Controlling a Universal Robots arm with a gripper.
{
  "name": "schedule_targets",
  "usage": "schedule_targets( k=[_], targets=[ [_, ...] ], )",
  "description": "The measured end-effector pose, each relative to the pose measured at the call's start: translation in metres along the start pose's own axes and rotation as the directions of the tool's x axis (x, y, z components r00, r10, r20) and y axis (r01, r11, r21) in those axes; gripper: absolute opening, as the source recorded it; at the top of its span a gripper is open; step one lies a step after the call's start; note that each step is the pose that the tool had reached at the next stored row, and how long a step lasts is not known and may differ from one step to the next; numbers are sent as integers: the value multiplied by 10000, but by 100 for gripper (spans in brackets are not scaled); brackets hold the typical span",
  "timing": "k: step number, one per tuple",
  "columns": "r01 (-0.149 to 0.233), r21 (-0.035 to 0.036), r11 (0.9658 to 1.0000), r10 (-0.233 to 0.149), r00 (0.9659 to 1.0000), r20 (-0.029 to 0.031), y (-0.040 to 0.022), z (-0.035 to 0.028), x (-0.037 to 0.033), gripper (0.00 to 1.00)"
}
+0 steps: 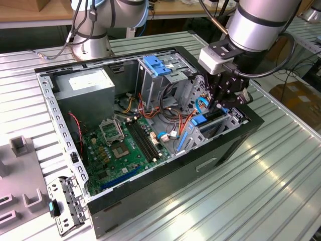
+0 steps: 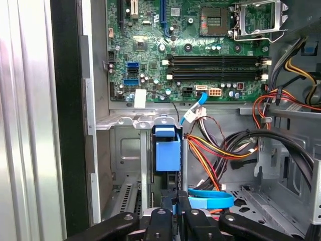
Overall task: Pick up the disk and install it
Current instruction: 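Insert the second disk wire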
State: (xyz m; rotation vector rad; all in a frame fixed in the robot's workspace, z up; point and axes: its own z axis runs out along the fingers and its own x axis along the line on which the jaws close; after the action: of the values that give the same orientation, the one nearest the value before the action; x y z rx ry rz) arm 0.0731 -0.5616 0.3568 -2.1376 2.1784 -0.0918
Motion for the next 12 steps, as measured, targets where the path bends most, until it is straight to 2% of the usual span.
schedule_targets(
  k=[12],
  targets=[
    [-1,-1,10000,1,10000,23,-10,4,-1,16]
  ],
)
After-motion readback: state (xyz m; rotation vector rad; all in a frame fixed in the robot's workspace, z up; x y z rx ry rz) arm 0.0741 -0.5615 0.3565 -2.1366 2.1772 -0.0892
